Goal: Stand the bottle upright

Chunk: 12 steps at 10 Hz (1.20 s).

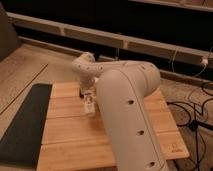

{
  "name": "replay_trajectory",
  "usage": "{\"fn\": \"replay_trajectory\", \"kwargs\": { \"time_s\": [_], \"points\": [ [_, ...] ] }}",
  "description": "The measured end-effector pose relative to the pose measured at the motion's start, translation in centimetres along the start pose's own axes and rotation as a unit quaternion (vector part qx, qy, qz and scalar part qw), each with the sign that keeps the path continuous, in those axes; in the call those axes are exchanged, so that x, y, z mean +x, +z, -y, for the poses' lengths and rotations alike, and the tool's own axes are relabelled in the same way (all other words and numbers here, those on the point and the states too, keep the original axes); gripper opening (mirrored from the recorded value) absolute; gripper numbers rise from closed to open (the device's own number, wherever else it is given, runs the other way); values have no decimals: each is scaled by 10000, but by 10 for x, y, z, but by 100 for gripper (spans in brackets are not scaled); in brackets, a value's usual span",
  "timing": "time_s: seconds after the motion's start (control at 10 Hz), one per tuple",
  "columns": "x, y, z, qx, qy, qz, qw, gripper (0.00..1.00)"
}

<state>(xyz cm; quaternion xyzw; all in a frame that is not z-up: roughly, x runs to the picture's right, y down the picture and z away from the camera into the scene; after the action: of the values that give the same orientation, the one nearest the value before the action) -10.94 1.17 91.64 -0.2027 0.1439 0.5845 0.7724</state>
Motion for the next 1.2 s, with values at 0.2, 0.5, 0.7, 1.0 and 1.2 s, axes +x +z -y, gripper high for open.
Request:
{"fn": "replay_trajectory", "kwargs": {
  "time_s": [0.2, 0.5, 0.7, 1.0, 1.2],
  "points": [
    [1, -10, 0, 129, -191, 270, 9994, 0],
    [0, -32, 4, 395, -445, 812, 9949, 0],
    [4, -40, 3, 413, -488, 1018, 9927, 0],
    [5, -40, 2, 397, -483, 1040, 9926, 0],
    [6, -40, 2, 414, -493, 1034, 9926, 0]
  ]
}}
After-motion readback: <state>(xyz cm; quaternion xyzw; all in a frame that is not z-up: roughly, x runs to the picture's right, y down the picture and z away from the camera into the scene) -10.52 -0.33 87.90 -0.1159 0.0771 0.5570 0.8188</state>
